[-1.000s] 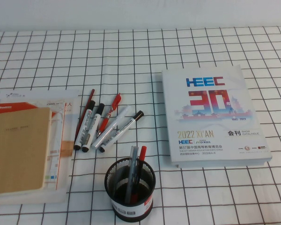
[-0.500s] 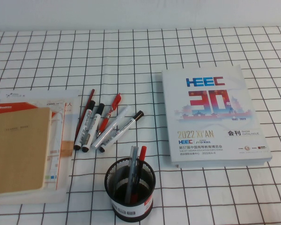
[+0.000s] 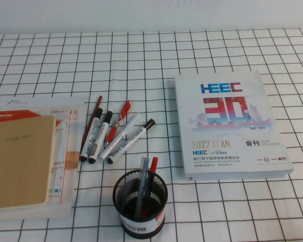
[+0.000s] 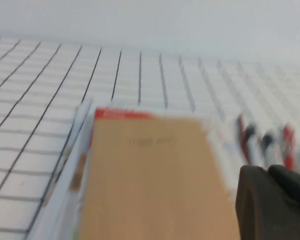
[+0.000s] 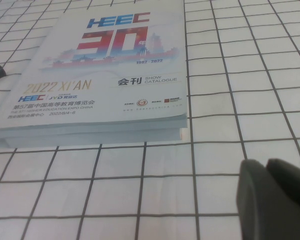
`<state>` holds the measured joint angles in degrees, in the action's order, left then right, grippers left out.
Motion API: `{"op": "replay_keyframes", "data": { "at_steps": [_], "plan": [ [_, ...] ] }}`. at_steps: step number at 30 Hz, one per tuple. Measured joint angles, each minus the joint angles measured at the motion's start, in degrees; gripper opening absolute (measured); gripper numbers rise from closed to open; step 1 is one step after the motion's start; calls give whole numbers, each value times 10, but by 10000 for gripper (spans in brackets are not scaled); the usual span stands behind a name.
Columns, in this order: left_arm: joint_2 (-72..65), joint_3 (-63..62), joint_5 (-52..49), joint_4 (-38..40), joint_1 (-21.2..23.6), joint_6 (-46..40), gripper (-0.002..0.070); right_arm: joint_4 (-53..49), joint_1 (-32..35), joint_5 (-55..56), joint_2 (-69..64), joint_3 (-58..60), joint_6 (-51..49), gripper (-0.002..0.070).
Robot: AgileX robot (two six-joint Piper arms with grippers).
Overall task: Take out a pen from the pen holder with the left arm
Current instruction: 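Take a marker out of the pen holder and lay it on the table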
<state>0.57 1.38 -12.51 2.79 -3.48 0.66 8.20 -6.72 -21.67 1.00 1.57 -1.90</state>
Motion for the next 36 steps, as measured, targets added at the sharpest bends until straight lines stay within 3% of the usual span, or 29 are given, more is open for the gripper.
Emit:
{"op": "replay_keyframes", "data": {
  "at_steps": [5,13,18,24,29,33,36],
  "plan": [
    [0,0,73,82,0,42,-2,0,0,0,0,0,0,-15],
    [0,0,133,111,0,57,-2,0,0,0,0,0,0,-15],
    [-27,-24,44,132,0,65,-2,0,0,0,0,0,0,-15],
    [-177,-156,-108,136,0,46,-2,0,0,0,0,0,0,-15],
    [-298,-248,-184,195,0,-84,-2,0,0,0,0,0,0,-15],
    [-370,-288,-190,335,0,-260,-2,0,0,0,0,0,0,-15],
    [-427,-310,-207,484,0,-412,-2,0,0,0,0,0,0,-15]
  ]
}}
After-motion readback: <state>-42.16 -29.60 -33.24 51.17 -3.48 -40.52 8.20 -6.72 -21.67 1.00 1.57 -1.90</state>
